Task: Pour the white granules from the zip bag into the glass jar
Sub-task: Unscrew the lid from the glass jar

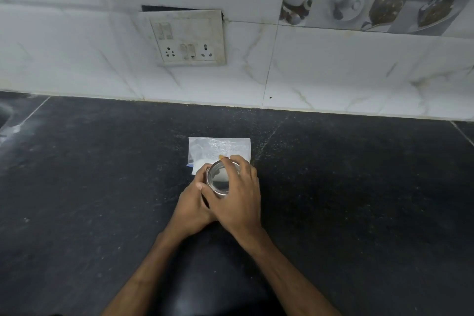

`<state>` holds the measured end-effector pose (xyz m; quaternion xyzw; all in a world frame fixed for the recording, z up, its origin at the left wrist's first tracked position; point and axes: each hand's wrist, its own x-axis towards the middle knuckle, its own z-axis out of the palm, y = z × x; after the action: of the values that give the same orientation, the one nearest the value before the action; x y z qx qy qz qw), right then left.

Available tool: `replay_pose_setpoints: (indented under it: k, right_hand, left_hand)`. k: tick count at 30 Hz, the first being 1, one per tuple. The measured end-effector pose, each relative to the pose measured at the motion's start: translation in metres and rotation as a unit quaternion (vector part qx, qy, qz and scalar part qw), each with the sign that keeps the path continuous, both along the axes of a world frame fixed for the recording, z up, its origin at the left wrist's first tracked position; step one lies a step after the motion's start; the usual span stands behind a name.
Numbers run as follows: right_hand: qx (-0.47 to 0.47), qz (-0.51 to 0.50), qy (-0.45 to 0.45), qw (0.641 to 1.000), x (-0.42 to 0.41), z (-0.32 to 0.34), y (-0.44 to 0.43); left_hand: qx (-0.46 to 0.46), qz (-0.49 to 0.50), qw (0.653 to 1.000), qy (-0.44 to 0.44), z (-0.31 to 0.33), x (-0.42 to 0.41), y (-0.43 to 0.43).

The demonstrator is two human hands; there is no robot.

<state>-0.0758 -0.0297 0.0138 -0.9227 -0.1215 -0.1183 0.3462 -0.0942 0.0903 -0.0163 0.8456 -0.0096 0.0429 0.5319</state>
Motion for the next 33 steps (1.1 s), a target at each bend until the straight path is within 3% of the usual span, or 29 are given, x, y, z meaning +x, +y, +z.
replay_pose_setpoints:
  k: [5, 33]
  right_hand:
    - [-0.002, 0.006, -0.028, 1.000, 0.002, -0.005, 0.002]
    - [-0.023, 0.099, 0.000, 0.995, 0.015, 0.002, -0.010]
  left_hand:
    - [0.007, 0.009, 1.000, 0.011, 0.000, -0.003, 0.003]
    - [-0.011, -0.005, 1.000, 0.024, -0.003, -0.003, 0.009]
